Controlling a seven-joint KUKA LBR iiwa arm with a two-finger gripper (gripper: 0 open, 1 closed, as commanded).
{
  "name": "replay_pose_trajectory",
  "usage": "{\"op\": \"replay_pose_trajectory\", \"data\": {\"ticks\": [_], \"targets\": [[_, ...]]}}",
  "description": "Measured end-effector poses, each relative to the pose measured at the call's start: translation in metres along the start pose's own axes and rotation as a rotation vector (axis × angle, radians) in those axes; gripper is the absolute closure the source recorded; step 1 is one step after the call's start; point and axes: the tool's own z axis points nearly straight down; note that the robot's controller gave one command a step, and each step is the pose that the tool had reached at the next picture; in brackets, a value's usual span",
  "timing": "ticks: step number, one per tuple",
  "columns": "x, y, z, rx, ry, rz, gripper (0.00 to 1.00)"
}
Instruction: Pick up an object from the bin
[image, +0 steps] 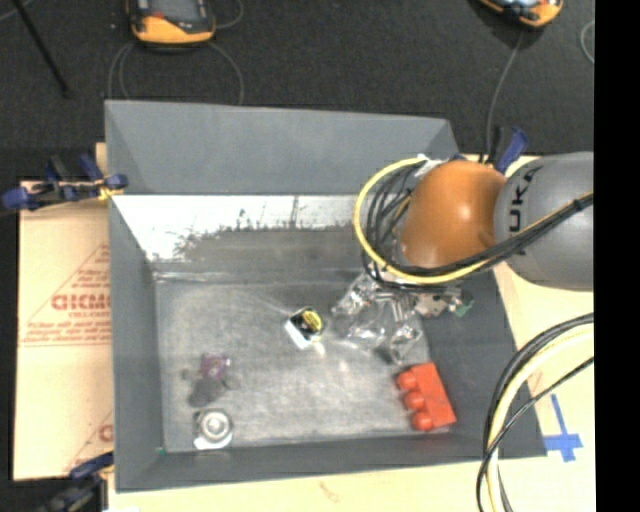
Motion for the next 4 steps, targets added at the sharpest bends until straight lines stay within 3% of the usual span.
{"op": "replay_pose_trajectory", "data": {"ticks": [1,2,3,4], "targets": [[-0.007,0.002,0.000,0.005,0.003,-0.375,0.00],[-0.009,0.003,-0.002,0.003,-0.001,-0.371,1.00],[-0.009,0.002,-0.014,-0.009,0.010,-0.362,1.00],[-0.010,0.000,-0.034,-0.008,0.011,-0.355,1.00]]}}
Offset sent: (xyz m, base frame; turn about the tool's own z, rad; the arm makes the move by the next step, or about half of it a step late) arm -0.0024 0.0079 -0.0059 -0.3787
